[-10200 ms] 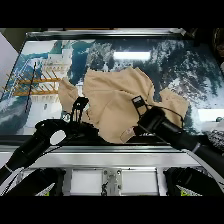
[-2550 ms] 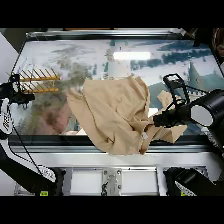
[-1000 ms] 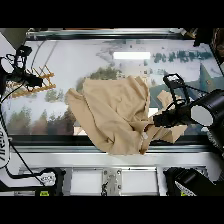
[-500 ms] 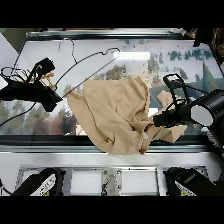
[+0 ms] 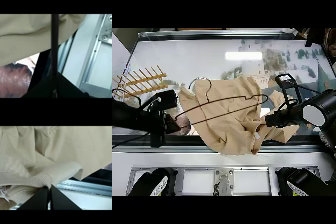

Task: Fold the clothes and pants, and hang the long-sleeved shirts on hangers.

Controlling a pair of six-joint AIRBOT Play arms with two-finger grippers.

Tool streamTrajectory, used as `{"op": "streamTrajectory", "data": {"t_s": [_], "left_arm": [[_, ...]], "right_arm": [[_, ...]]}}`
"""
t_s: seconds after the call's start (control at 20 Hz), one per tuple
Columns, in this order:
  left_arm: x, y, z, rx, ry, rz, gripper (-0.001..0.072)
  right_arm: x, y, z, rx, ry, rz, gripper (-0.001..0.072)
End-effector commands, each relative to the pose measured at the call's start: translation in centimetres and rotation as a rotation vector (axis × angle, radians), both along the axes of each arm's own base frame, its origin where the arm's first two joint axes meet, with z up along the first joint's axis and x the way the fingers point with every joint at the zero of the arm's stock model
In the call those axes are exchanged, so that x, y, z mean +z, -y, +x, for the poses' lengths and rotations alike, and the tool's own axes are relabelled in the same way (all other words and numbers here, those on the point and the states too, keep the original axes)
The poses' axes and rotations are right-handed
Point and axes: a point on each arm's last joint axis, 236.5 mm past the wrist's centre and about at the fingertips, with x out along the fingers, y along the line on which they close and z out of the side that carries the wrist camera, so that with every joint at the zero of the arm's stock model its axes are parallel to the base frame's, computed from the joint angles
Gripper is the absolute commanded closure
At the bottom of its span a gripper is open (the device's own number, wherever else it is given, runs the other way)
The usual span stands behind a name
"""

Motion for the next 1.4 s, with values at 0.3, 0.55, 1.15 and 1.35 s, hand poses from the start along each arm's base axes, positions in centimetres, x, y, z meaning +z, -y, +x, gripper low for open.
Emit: {"op": "streamTrajectory", "data": {"t_s": [0.3,0.55,1.15,1.35], "left_arm": [[-3.0,2.7,-6.7,-0.055,-0.192,0.035,0.0697],[-5.1,5.1,-5.6,-0.005,-0.163,-0.006,0.0698],[-5.3,3.1,-7.8,-0.007,-0.258,0.085,0.0697],[-4.1,3.2,-7.9,0.000,-0.183,0.042,0.0698]], "right_arm": [[0.0,0.0,0.0,0.001,-0.001,0.000,0.0691],[0.0,0.0,0.0,0.001,-0.001,0.000,0.0692],[0.0,0.0,0.0,0.001,-0.001,0.000,0.0691],[0.0,0.0,0.0,0.001,-0.002,0.000,0.0691]]}}
